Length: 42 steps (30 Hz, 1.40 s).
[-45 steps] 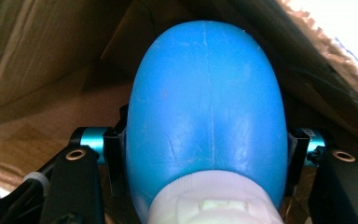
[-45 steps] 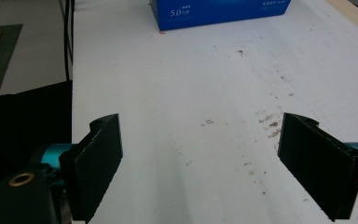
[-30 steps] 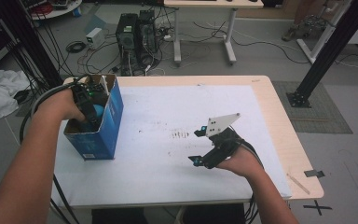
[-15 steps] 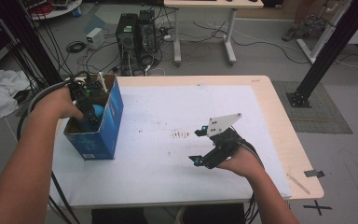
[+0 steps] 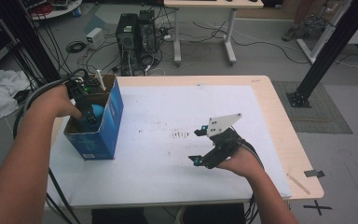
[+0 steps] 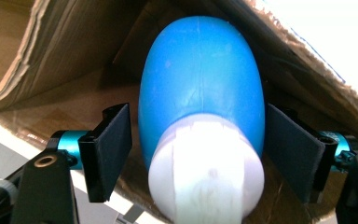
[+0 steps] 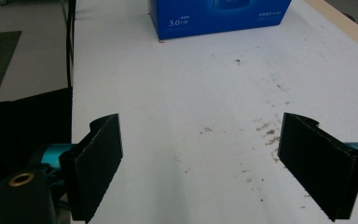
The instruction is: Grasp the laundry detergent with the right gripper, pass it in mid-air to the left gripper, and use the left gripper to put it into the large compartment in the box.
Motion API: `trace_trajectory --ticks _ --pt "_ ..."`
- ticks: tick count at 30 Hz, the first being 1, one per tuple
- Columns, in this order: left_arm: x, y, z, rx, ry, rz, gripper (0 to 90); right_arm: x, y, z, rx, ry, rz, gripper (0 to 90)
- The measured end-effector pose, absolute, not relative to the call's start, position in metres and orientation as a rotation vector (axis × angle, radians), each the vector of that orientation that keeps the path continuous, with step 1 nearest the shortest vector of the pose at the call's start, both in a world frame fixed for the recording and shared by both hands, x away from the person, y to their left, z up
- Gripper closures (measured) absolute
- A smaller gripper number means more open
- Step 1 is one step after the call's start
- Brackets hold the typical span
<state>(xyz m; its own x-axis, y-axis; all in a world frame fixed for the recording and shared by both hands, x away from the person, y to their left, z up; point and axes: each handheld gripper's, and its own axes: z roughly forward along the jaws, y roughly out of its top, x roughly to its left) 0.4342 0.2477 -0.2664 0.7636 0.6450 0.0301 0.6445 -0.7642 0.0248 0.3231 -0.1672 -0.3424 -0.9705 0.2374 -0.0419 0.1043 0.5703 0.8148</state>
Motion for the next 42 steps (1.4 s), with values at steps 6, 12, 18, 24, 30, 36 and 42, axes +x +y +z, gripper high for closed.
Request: trace_trajectory --ticks 6,12,18,24,30,36,42 --pt "0.431 0.248 -0.26 2.931 1.071 0.06 25.1 0.324 -0.167 -0.342 0.287 2.653 1.364 13.0" --pt "0.428 0.246 -0.251 2.935 1.055 0.07 25.1 0.325 -0.166 -0.34 0.281 2.654 1.363 13.1" --pt "0.425 0.243 -0.238 2.935 1.045 0.082 25.1 0.325 -0.166 -0.339 0.277 2.656 1.361 13.1" --pt "0.422 0.241 -0.225 2.928 1.027 0.08 25.1 0.324 -0.167 -0.336 0.274 2.651 1.356 13.1" --pt "0.416 0.237 -0.216 2.938 0.97 0.037 24.9 0.324 -0.168 -0.334 0.273 2.65 1.354 13.1" --pt "0.413 0.234 -0.211 2.952 0.946 0.045 20.3 0.325 -0.167 -0.334 0.267 2.648 1.356 13.0" --pt "0.409 0.228 -0.204 2.967 0.908 0.078 16.5 0.325 -0.168 -0.332 0.268 2.646 1.354 13.1"
